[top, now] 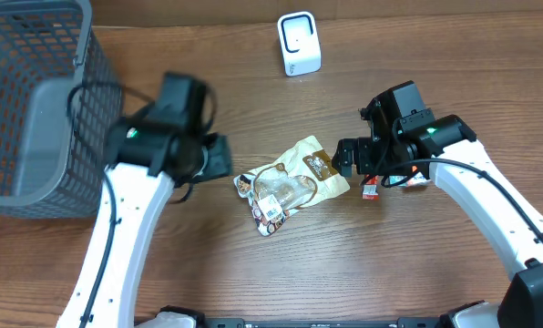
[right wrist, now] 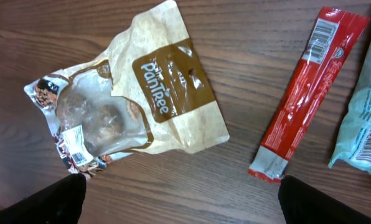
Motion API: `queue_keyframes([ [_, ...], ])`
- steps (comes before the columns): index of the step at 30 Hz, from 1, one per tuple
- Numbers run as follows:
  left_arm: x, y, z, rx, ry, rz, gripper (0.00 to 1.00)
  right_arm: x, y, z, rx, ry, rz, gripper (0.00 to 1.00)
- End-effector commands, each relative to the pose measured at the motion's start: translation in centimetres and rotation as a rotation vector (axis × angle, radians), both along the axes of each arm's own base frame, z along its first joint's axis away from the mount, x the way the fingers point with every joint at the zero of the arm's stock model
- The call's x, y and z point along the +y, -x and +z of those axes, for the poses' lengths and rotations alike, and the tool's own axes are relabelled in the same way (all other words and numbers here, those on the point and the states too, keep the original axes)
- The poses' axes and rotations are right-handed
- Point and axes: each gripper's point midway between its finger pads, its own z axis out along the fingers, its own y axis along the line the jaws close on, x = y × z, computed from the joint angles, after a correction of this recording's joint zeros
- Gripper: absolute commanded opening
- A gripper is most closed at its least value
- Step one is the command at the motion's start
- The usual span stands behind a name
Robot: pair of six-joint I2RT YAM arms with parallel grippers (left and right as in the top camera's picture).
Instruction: Scan the item barcode
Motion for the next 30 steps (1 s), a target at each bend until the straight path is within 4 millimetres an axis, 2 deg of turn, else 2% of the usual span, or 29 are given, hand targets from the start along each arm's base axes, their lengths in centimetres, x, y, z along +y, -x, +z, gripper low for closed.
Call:
queue_keyframes([
  [1,-1.0,1.8,-5.3,0.141,0.101,-0.024,0.68,0.4,-1.5,2.6,-0.091,-0.015,0.047,1.0],
  [3,-1.5,2.1,-7.6,0.166,0.126,-0.032,0.69,0.7,-1.5,3.1,-0.095,-0.027,0.066,1.0],
  [5,-2.0,2.0,-9.8,0.173,0.149,-0.038,0.75,1.0,-1.1,3.1,-0.078,-0.038,0.096,1.0],
  [8,-2.9,2.0,-12.5,0.198,0.192,-0.049,0.74,1.1,-0.7,2.2,-0.053,-0.029,0.149,1.0],
  [12,-3.2,1.2,-13.9,0.203,0.2,-0.048,0.73,1.2,-0.8,0.3,-0.027,-0.003,0.206,1.0],
  [19,-5.2,0.3,-16.4,0.237,0.231,-0.069,0.68,1.8,-2.6,-2.9,-0.012,0.003,0.212,1.0],
  [25,-5.5,0.6,-18.8,0.304,0.22,-0.059,0.69,1.9,-2.9,-3.4,-0.019,0.005,0.226,1.0],
  [30,-5.7,-0.1,-20.1,0.305,0.227,-0.06,0.7,2.2,-3.0,-3.8,-0.035,0.003,0.237,1.0],
])
